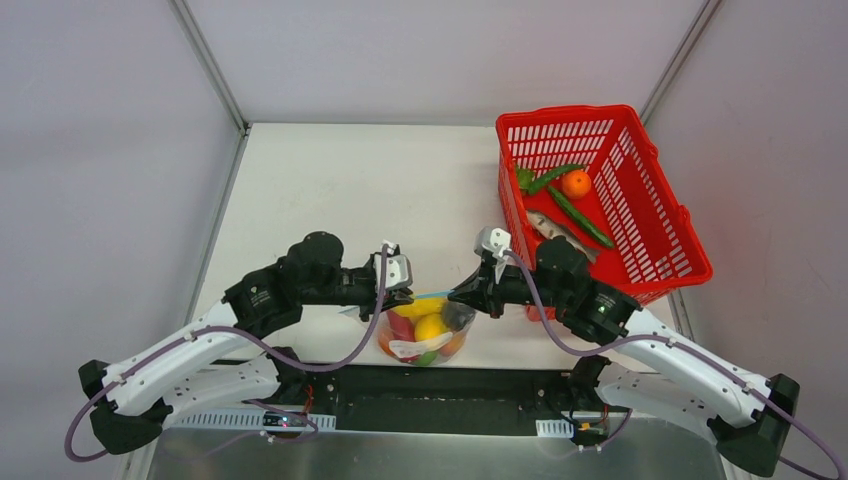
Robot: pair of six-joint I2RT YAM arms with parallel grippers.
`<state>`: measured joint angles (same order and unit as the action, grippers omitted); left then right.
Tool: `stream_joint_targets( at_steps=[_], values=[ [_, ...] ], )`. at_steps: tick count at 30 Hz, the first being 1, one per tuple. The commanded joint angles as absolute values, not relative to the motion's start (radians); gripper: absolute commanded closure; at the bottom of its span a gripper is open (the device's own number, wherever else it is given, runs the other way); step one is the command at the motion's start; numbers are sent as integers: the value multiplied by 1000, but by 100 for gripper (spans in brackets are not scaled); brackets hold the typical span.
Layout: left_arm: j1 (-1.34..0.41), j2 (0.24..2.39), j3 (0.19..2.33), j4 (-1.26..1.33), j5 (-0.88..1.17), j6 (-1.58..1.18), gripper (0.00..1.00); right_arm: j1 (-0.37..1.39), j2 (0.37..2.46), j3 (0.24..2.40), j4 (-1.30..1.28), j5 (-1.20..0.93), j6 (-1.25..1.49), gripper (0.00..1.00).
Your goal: Place the food in the zip-top bag and seal the zipper
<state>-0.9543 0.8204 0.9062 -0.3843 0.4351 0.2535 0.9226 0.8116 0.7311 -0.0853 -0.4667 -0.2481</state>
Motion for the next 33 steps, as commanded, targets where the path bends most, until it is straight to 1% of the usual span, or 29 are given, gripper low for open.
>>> stream_joint_targets(
  at_steps=[1, 7, 14, 18, 21, 24, 25, 26, 27, 28, 31, 32, 33],
  values=[
    [-948, 730, 859, -433, 337, 250, 100, 917, 773, 725, -22, -396, -222, 100],
    [-949, 673, 831, -439, 278, 236, 100, 917, 786, 714, -5, -382, -202, 100],
    [-949, 664, 815, -433, 207, 216, 100, 916, 798, 717, 33, -345, -182, 100],
    [-949, 628, 795, -437, 184, 208, 100, 916, 823, 745, 6, -328, -193, 100],
    [-948, 581, 775, -440, 156, 203, 100, 916, 821, 754, -29, -342, -207, 100],
    [-947, 534, 740, -385, 173, 203, 100, 917, 831, 795, -93, -424, -236, 100],
    [-947, 530, 734, -356, 188, 204, 100, 917, 841, 817, -118, -456, -247, 94],
    [-947, 535, 737, -340, 207, 204, 100, 917, 856, 841, -139, -484, -254, 83],
    [-947, 549, 747, -331, 227, 206, 100, 917, 871, 862, -157, -502, -257, 67],
    [-948, 567, 759, -325, 256, 211, 100, 917, 891, 886, -169, -513, -258, 59],
    [-948, 629, 807, -334, 317, 222, 100, 917, 944, 935, -187, -540, -267, 44],
    [-947, 651, 826, -339, 335, 227, 100, 917, 961, 952, -193, -559, -267, 44],
    [-948, 668, 840, -344, 350, 227, 100, 918, 977, 965, -202, -576, -286, 35]
  ],
)
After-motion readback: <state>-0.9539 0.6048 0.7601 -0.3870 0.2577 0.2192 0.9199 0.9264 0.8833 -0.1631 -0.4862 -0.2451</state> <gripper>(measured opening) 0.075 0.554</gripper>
